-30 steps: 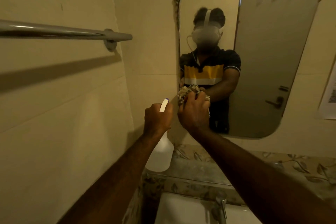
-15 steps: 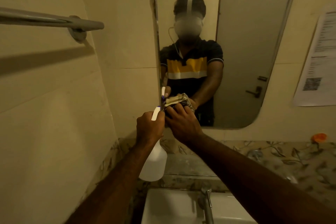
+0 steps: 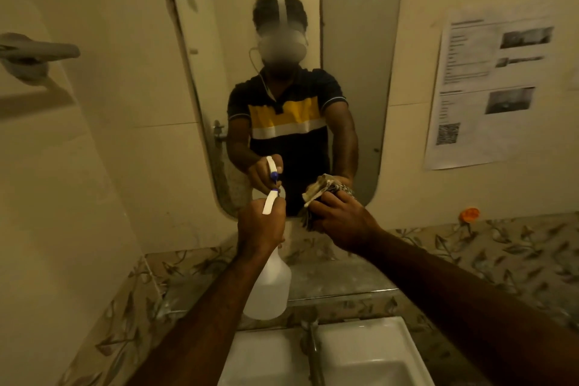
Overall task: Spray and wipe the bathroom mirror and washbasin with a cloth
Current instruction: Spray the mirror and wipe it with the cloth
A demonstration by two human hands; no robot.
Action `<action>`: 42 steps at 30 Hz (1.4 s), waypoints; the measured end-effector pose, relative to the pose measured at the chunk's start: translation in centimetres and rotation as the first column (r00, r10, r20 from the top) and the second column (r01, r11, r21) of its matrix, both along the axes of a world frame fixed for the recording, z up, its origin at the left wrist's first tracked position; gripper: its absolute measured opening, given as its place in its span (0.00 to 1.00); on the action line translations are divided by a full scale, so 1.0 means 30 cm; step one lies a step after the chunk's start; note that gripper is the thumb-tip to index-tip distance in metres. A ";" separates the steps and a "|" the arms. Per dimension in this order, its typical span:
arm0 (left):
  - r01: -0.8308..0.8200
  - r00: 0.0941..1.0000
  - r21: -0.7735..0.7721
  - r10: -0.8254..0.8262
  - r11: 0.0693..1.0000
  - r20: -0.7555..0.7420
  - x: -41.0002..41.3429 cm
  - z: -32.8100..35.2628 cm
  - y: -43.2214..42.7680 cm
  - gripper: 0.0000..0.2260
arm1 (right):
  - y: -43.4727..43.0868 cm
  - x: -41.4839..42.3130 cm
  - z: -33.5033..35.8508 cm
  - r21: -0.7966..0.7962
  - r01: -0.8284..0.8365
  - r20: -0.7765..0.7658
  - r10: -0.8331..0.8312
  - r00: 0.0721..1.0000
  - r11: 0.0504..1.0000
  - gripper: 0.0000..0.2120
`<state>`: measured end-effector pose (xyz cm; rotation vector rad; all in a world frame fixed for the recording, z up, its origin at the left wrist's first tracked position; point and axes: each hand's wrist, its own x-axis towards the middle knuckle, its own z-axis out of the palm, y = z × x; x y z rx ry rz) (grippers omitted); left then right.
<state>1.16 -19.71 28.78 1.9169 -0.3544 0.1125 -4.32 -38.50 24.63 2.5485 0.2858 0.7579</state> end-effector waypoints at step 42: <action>0.037 0.940 -0.045 -0.019 0.998 0.341 -0.131 0.534 -0.113 0.16 | -0.028 0.068 0.668 0.726 -0.686 0.540 -0.581 0.609 -0.045 0.32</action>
